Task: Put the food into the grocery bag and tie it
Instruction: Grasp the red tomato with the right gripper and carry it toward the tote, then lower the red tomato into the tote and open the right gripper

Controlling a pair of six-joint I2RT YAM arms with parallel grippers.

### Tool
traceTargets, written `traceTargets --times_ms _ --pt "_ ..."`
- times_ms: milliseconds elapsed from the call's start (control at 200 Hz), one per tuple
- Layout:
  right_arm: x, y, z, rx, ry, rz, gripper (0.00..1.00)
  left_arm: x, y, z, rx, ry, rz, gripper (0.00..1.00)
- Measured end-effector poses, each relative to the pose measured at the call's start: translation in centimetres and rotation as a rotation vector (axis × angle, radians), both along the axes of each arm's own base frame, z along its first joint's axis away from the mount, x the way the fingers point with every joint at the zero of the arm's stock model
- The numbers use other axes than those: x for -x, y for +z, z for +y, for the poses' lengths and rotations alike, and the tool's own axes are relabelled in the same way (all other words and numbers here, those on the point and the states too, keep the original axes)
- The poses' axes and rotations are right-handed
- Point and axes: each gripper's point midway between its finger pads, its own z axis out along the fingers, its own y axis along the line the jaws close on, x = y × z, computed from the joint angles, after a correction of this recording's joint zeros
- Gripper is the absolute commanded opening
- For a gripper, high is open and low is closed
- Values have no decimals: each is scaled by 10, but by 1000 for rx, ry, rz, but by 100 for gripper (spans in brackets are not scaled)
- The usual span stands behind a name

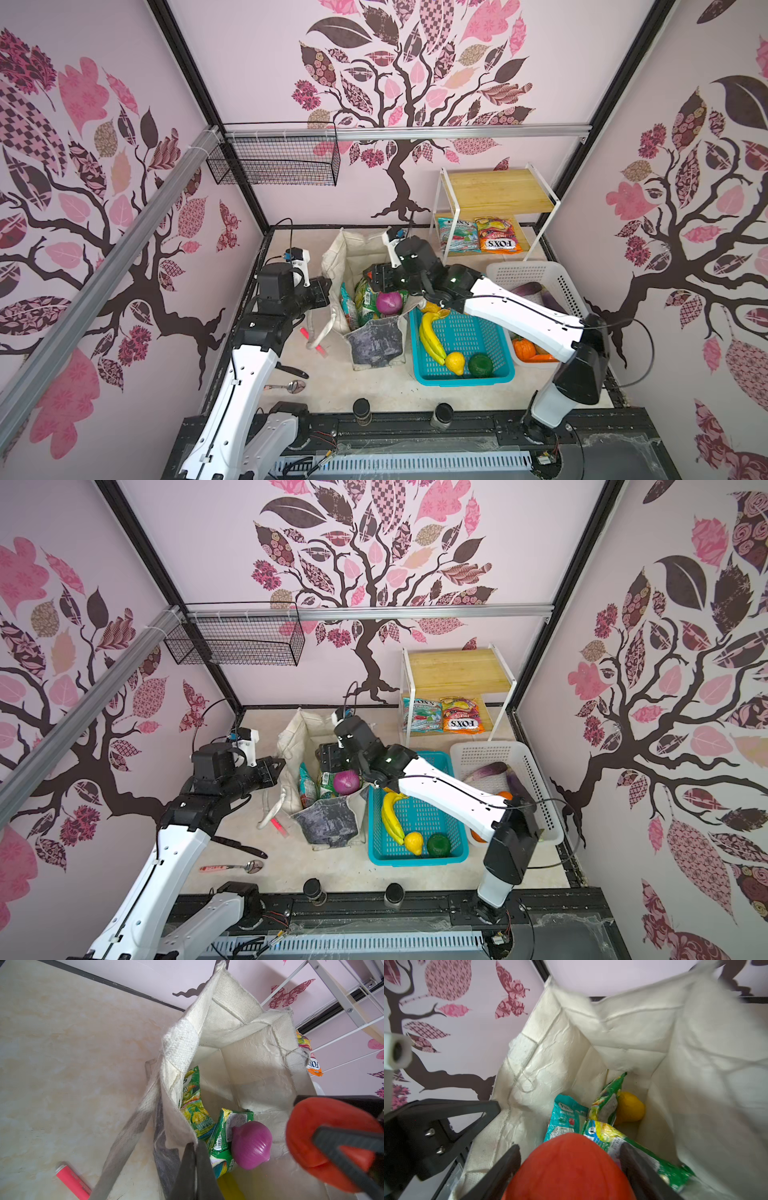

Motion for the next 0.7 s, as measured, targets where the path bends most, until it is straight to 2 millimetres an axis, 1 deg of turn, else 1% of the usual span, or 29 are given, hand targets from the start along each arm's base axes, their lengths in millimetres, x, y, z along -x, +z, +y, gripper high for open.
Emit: traceTargets --times_ms 115,225,325,425,540,605,620,650,700 --pt "-3 -31 19 78 23 38 76 0 0 0 0 0 0 0" --pt "-8 -59 24 142 27 83 78 0 0 0 0 0 0 0" --pt "-7 -77 24 180 29 112 79 0 0 0 0 0 -1 0" --pt "-7 -87 24 201 30 125 83 0 0 0 0 0 -1 0" --pt "-7 -93 23 218 32 135 87 0 0 0 0 0 -1 0" --pt "-7 -93 23 224 33 135 91 0 0 0 0 0 -1 0" --pt "-7 -92 23 224 33 134 96 0 0 0 0 0 -1 0" --pt "-7 -91 23 224 34 132 99 0 0 0 0 0 -1 0" --pt "-8 -89 23 223 33 125 99 0 0 0 0 0 -1 0"
